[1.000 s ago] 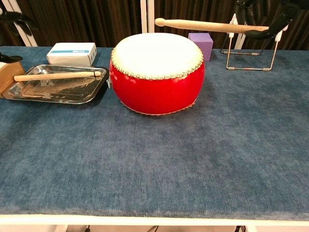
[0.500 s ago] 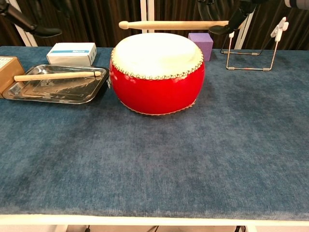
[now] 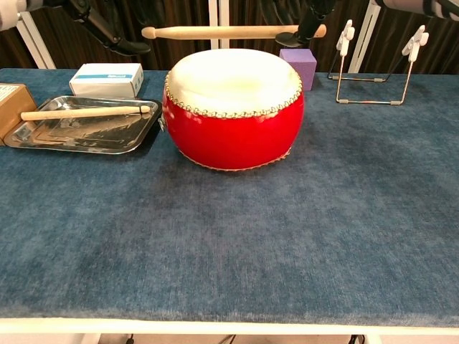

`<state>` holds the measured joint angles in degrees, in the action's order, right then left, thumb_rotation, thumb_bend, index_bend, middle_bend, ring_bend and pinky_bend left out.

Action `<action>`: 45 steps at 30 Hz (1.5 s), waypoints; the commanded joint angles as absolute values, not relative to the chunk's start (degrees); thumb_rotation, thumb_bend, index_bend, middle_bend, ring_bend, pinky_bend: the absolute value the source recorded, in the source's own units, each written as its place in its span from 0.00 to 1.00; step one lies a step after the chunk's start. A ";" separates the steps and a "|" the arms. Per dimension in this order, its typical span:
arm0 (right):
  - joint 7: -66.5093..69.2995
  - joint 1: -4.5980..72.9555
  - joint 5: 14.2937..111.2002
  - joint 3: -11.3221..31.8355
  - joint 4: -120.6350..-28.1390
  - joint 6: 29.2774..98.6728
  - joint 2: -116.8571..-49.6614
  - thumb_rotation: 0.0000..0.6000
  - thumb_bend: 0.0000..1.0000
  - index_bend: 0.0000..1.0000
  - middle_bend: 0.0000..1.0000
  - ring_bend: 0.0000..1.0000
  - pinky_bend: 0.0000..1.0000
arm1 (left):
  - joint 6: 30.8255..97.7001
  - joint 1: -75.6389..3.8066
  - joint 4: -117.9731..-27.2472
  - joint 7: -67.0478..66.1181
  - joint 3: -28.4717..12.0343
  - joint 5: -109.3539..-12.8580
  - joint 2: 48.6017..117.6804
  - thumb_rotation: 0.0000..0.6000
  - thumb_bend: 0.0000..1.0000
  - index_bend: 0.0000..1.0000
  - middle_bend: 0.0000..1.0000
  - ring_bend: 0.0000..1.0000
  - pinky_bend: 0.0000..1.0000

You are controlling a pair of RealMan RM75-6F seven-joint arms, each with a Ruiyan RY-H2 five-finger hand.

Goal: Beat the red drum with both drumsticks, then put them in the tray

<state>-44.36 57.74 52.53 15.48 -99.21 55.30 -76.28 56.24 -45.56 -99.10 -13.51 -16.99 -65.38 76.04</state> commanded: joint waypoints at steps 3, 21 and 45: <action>-44.24 58.94 51.28 15.47 -97.88 56.00 -78.08 1.00 0.78 0.80 0.69 0.45 0.45 | 54.99 -47.25 -98.00 -13.40 -17.92 -62.71 77.24 1.00 0.27 0.42 0.42 0.34 0.49; -42.81 60.61 50.50 14.47 -96.26 57.47 -80.35 1.00 0.78 0.80 0.69 0.45 0.44 | 55.81 -48.79 -95.63 -12.64 -17.58 -60.96 78.55 1.00 0.33 0.48 0.48 0.37 0.50; -39.87 60.80 49.23 14.50 -96.42 58.57 -80.67 1.00 0.48 0.61 0.61 0.44 0.37 | 56.07 -48.05 -91.01 -2.30 -17.03 -65.05 80.74 1.00 0.49 0.62 0.61 0.46 0.52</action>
